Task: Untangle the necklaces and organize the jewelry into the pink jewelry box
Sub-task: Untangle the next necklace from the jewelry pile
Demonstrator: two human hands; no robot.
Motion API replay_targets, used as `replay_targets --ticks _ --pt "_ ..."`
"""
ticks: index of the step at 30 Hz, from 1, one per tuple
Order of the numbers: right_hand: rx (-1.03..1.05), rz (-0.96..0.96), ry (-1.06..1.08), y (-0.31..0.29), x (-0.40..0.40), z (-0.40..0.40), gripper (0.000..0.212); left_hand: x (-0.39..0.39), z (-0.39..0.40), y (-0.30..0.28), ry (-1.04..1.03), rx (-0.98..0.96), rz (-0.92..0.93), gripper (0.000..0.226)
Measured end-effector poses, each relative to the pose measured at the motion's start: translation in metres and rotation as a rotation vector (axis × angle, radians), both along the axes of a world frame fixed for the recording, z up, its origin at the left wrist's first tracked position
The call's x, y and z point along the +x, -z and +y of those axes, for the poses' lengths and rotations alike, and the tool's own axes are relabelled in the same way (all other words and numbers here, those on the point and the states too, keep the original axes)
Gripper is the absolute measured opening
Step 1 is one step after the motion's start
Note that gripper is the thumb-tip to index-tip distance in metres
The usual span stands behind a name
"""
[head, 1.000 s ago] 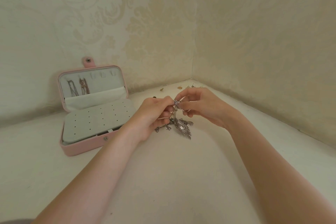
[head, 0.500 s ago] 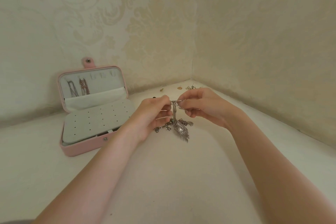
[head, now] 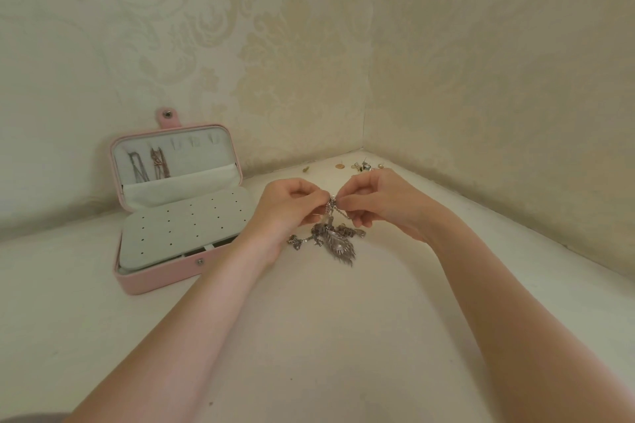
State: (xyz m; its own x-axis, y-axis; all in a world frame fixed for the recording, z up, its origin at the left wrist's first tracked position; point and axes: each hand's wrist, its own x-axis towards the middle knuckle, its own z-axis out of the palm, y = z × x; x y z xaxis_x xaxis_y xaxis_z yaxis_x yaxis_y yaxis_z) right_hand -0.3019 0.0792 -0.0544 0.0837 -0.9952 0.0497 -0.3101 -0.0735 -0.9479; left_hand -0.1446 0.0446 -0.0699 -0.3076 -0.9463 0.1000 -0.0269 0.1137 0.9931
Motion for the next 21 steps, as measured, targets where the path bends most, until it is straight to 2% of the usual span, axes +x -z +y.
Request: replay_targets --ticks 4,9,14,17,19,21 --pt "-0.032 0.016 0.026 -0.001 -0.001 0.0 0.014 0.001 0.0 -0.003 0.025 0.08 0.042 0.012" --pt "-0.114 -0.045 0.224 -0.001 -0.01 -0.002 0.019 0.001 -0.002 -0.002 0.09 0.191 0.04 0.02" --pt "-0.033 -0.148 0.134 0.0 -0.013 -0.002 0.017 0.0 -0.004 -0.005 0.075 0.27 0.217 0.022" --pt "0.012 -0.324 0.082 0.0 -0.01 -0.003 0.01 -0.001 -0.004 -0.005 0.057 0.304 0.253 0.02" --pt "0.029 -0.512 0.044 -0.002 -0.008 -0.002 0.017 -0.001 -0.004 -0.005 0.034 0.332 0.289 0.019" --pt "0.04 -0.595 0.024 -0.003 -0.006 -0.002 0.021 0.0 -0.004 -0.006 0.016 0.385 0.366 0.019"
